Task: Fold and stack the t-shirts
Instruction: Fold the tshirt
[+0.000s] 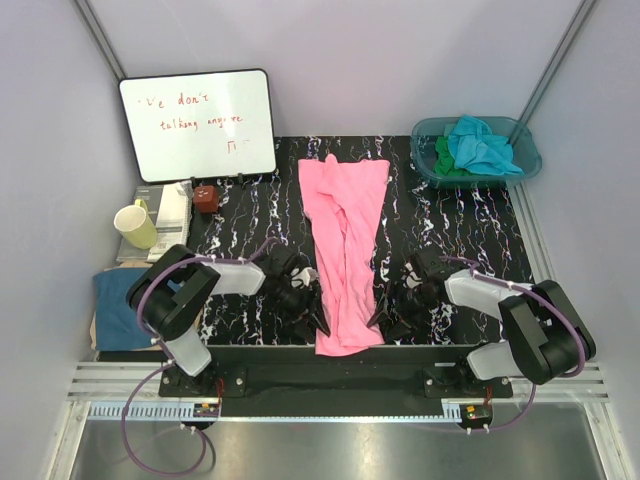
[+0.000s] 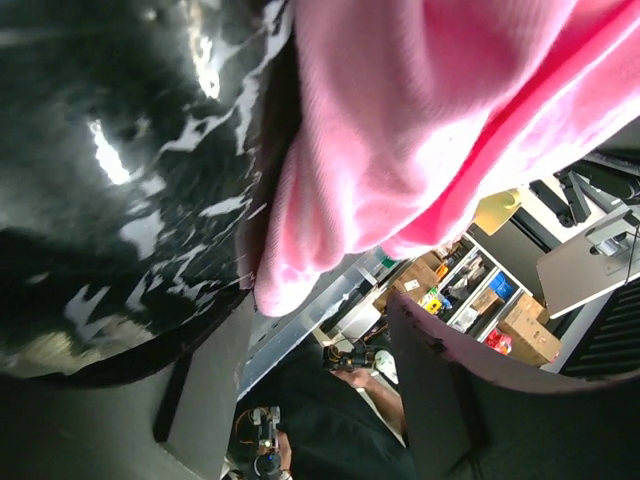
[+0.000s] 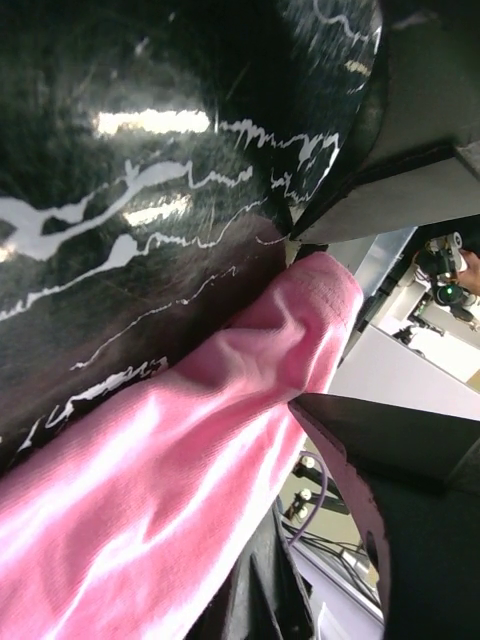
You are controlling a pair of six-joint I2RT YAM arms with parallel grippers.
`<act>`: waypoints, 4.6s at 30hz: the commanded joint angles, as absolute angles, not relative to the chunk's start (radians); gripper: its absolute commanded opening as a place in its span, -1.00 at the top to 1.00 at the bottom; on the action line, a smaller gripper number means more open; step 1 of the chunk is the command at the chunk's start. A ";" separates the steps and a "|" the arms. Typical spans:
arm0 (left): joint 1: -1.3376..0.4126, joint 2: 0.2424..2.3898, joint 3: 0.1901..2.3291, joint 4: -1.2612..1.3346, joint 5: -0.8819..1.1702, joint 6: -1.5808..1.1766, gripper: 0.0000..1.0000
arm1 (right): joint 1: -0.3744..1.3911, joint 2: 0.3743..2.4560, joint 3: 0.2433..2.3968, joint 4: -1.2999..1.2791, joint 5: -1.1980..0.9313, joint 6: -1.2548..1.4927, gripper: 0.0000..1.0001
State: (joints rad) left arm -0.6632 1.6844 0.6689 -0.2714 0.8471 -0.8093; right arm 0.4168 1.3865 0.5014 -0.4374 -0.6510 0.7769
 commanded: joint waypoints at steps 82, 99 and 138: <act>-0.301 2.122 1.981 -0.966 0.548 -0.428 -0.98 | 0.264 2.099 2.059 -0.759 -0.271 0.249 -0.55; -0.302 2.017 1.533 -0.763 0.627 -0.452 -0.98 | 0.276 1.887 1.387 -0.612 -0.611 0.406 -0.38; -0.430 1.898 1.330 -0.764 0.604 -0.519 1.00 | 0.278 1.734 1.118 -0.739 -0.709 0.420 1.00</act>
State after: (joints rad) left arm -0.4358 2.0274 1.3697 -0.7212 0.6647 -0.5522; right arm 0.2768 1.8862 1.1358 -0.6651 -0.7040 0.4488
